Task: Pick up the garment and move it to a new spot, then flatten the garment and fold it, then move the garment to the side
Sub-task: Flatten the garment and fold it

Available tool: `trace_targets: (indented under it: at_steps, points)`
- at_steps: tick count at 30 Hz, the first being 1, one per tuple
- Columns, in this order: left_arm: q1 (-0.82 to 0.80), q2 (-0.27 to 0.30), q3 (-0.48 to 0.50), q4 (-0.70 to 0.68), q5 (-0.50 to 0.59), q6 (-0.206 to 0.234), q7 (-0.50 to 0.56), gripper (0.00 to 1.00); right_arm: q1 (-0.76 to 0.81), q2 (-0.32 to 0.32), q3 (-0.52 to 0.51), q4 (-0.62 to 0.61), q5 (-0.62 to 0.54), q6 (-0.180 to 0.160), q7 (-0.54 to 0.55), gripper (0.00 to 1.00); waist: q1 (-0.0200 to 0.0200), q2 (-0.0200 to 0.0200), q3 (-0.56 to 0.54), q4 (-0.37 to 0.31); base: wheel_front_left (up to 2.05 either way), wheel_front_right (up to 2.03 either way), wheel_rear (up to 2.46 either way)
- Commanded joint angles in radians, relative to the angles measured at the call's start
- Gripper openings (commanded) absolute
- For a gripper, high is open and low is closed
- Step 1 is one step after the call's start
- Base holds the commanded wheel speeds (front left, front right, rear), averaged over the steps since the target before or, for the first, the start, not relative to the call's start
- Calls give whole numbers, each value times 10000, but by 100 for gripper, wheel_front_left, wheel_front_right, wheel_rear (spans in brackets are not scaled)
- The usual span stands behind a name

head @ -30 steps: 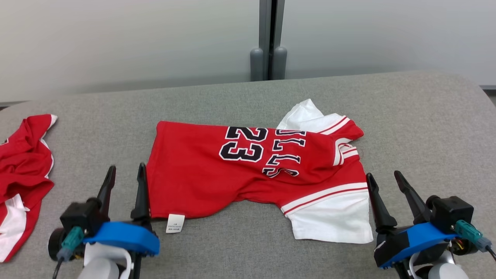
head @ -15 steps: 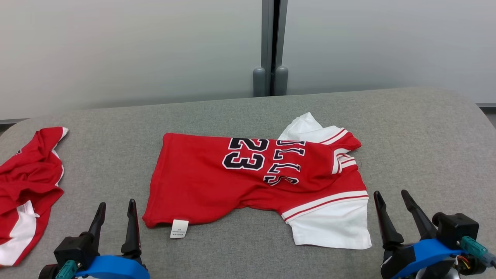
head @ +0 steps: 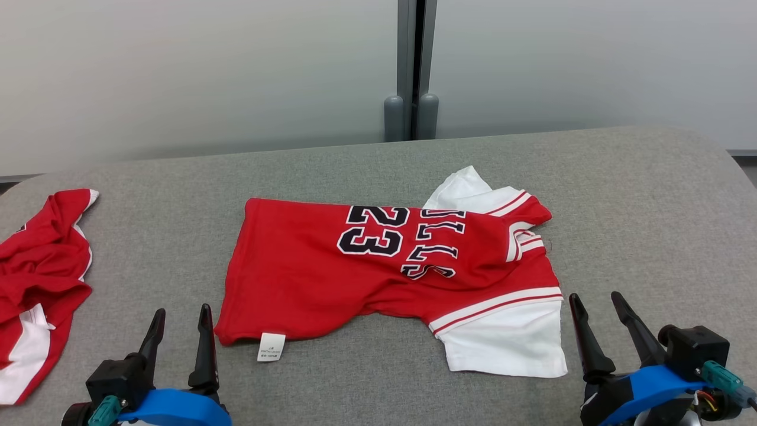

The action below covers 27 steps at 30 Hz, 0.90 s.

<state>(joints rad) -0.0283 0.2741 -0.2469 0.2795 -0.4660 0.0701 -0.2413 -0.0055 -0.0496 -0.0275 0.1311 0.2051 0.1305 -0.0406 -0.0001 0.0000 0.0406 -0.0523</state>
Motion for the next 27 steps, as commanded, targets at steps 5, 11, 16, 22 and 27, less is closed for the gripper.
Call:
trace_targets:
  at_steps: [5, 11, 16, 22, 27]
  points:
    - [-252, 122, -52, 167, 4, 82, 172, 100, -84, -16, 45, -22, 64, 5, 127, 100, 1, 0, 164, 6, 0, 0, 0]
    - [-882, 121, -317, 1132, 11, 34, 1034, 100, -395, -15, 189, 248, 33, 5, 662, 100, 1, 0, 447, -21, 0, 0, 0]
    - [-1533, -3, -464, 2207, -80, -44, 1520, 100, -665, -16, 439, 487, 94, 5, 931, 100, 1, 0, 767, -156, 0, 0, 0]
    - [-2033, -184, -575, 3203, -249, -133, 1938, 100, -895, -16, 630, 657, 154, 5, 908, 100, 1, 0, 1083, -340, 0, 0, 0]
    - [-2127, -335, -677, 3912, -336, -68, 2201, 100, -884, -15, 627, 796, 71, 5, 921, 100, 1, 0, 1204, -444, 0, 0, 0]
